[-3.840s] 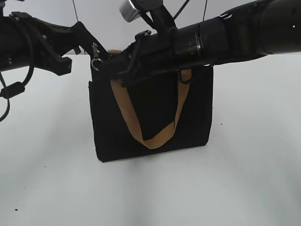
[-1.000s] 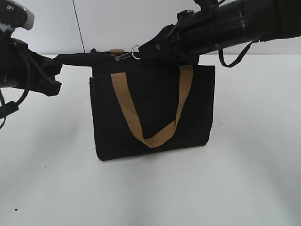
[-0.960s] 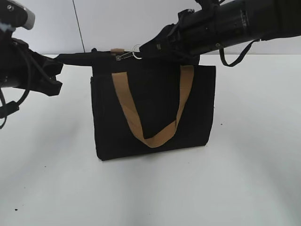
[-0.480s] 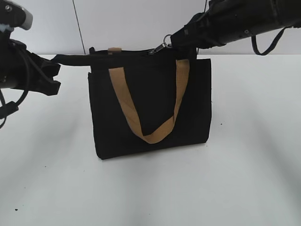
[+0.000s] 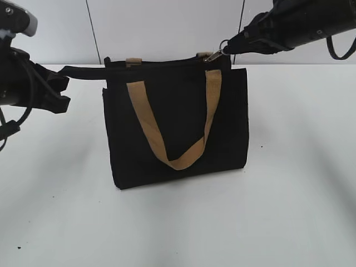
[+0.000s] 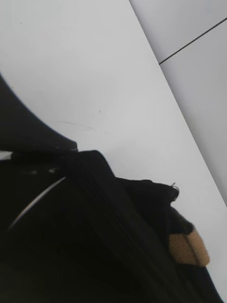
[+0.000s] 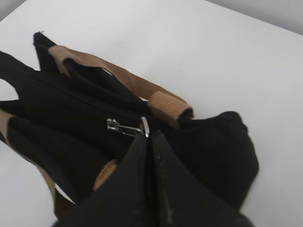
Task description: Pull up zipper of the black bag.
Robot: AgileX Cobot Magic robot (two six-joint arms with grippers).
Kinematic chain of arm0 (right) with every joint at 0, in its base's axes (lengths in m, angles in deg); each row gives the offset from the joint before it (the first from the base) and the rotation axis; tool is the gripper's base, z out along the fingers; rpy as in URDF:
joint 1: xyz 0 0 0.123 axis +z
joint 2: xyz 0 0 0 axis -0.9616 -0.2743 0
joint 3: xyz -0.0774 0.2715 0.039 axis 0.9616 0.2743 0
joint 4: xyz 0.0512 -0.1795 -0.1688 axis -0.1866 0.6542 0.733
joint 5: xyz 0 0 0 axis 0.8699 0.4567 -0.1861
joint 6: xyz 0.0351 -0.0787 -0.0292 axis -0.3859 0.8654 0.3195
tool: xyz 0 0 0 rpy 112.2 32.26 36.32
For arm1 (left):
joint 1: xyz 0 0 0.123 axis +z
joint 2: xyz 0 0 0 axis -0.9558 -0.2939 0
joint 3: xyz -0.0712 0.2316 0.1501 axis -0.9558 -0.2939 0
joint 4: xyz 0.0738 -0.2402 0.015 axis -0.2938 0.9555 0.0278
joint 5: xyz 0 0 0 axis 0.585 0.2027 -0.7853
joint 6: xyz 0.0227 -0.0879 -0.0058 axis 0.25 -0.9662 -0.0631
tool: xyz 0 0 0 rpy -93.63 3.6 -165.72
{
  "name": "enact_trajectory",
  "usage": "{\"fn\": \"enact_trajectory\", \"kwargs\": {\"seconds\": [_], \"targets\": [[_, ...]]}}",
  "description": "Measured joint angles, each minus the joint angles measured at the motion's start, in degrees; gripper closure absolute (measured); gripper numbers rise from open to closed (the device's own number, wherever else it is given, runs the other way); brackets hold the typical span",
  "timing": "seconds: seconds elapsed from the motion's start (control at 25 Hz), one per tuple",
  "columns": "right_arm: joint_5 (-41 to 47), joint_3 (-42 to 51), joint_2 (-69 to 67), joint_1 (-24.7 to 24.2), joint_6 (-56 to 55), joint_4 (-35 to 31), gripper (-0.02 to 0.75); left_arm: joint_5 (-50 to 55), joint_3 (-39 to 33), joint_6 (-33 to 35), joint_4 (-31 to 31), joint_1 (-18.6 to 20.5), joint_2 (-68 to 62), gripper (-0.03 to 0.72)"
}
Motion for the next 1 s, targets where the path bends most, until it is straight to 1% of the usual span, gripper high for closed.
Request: {"fn": "enact_trajectory", "kwargs": {"seconds": [0.08, 0.24, 0.36, 0.44, 0.48, 0.52, 0.6, 0.68, 0.72, 0.8, 0.84, 0.92, 1.0], "targets": [[-0.13, 0.00, 0.62, -1.07, -1.61, 1.39, 0.751, 0.21, 0.00, 0.00, 0.11, 0.00, 0.00, 0.690], [1.05, 0.00, 0.97, -1.10, -2.50, 2.00, 0.751, 0.08, 0.00, 0.00, 0.48, 0.04, 0.00, 0.690], [1.36, 0.00, 0.97, 0.40, -2.56, 2.41, 0.748, 0.58, 0.00, 0.00, 2.46, 0.11, 0.00, 0.690], [1.36, 0.00, 1.02, 2.11, -2.56, 2.41, 0.714, -0.12, 0.00, 0.00, 4.25, 0.11, 0.00, 0.673], [1.49, 0.00, 1.04, 3.01, -2.51, 2.41, 0.682, -0.69, 0.00, 0.00, 4.97, 0.11, 0.00, 0.648], [1.62, 0.00, 1.09, 3.62, -2.45, 2.41, 0.627, -1.40, 0.00, 0.00, 5.42, 0.11, 0.00, 0.601], [2.33, 0.00, 1.26, 4.31, -2.52, 2.41, 0.496, -2.63, 0.00, 0.00, 6.85, 0.19, 0.00, 0.480], [3.02, 0.00, 1.89, 4.30, -3.75, 2.41, 0.346, -2.43, 0.00, 0.00, 9.70, 0.19, 0.31, 0.348], [3.10, 0.00, 2.34, 4.30, -4.89, 2.54, 0.281, -1.74, 0.00, 0.00, 11.63, 0.19, 0.58, 0.306], [3.51, 0.00, 3.93, 4.24, -7.43, 3.14, 0.195, 1.26, 0.00, 0.00, 15.23, -0.03, 2.03, 0.272], [4.36, 0.00, 4.76, 4.24, -8.88, 3.56, 0.171, 3.36, 0.00, -0.02, 15.89, -0.39, 3.08, 0.265], [7.02, -0.06, 6.52, 4.24, -12.45, 5.60, 0.150, 6.84, 0.00, -0.02, 16.67, -1.34, 5.25, 0.259], [9.80, -0.06, 7.59, 4.24, -17.82, 8.48, 0.146, 10.63, 0.00, -0.02, 17.58, -2.47, 7.55, 0.256]]}}
